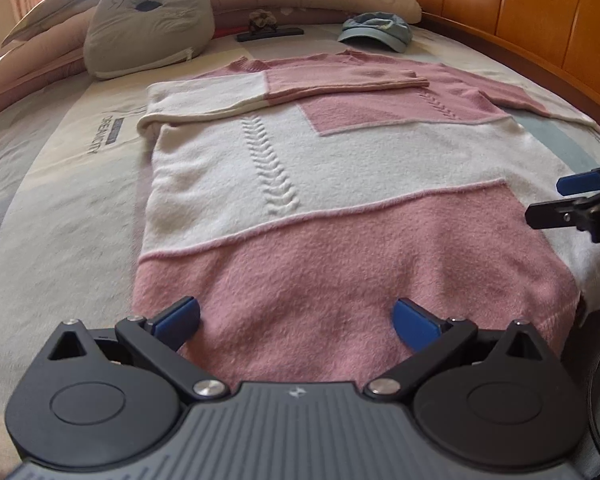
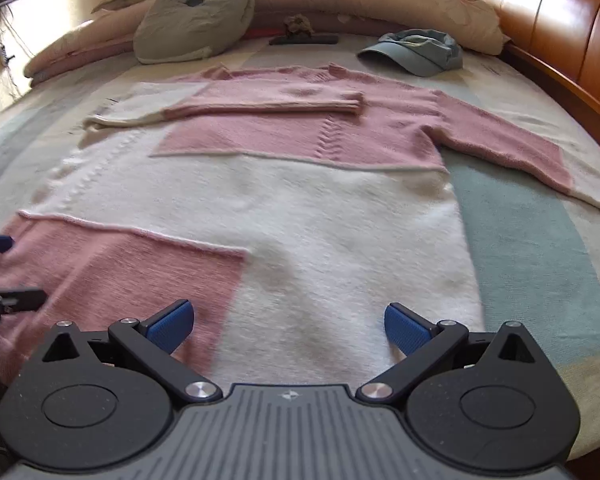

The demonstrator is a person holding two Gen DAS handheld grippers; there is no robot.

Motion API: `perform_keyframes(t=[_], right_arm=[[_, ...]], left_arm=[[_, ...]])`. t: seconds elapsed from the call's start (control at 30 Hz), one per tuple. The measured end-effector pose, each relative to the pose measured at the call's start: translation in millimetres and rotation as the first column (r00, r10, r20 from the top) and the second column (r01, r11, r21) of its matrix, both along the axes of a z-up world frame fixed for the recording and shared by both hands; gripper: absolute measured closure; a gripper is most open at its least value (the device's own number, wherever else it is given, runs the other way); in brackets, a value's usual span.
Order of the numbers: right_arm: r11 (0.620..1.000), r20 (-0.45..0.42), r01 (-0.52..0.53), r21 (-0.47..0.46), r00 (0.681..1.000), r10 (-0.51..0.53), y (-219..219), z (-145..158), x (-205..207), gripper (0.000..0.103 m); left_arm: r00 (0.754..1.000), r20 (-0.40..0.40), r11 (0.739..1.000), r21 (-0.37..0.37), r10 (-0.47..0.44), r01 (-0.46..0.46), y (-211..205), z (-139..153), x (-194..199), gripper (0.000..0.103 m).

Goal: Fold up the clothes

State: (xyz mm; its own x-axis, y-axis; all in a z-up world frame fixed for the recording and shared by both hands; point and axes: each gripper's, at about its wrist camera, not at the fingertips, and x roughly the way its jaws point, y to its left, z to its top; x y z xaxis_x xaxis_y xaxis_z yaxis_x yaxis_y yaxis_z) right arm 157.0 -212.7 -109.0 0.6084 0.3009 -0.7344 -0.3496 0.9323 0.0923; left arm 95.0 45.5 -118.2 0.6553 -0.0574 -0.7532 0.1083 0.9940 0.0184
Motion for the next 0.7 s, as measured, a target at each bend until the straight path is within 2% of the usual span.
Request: perform_keyframes(t=[0.13, 0.23, 0.37, 0.43, 0.57, 0.7], right_arm=[[0.997, 0.021, -0.075, -0.012, 0.997, 0.075, 25, 6, -1, 0.0], [0.992, -0.004, -0.123, -0.043, 0.992, 0.123, 43, -4, -1, 0.0], [0.987, 0.001, -0.14, -0.073, 0.99, 0.141, 45, -8, -11, 0.0], [0.985, 0.006, -0.148, -0.087, 0.989, 0.149, 46, -10, -16, 0.0], [0.991, 0.01, -0.129, -0.019, 0.992, 0.129, 47, 2, -5, 0.0], [0.99, 0.049, -0.144, -0.004, 0.988, 0.144, 65, 3, 10, 0.0]], left_arm=[[0.999, 0.008, 0.999, -0.014, 0.035, -0.035, 6, 7, 1, 0.001], [0.999, 0.0, 0.998, -0.031, 0.05, -0.05, 11, 4, 2, 0.001], [0.999, 0.007, 0.999, -0.005, 0.039, -0.039, 9, 1, -2, 0.001], [0.999, 0.024, 0.999, -0.021, 0.036, -0.036, 8, 7, -2, 0.001], [0.998, 0.055, 0.998, -0.06, 0.02, -0.017, 8, 13, -1, 0.001], [0.999, -0.002, 0.998, -0.029, 0.05, -0.05, 11, -1, 3, 0.001]])
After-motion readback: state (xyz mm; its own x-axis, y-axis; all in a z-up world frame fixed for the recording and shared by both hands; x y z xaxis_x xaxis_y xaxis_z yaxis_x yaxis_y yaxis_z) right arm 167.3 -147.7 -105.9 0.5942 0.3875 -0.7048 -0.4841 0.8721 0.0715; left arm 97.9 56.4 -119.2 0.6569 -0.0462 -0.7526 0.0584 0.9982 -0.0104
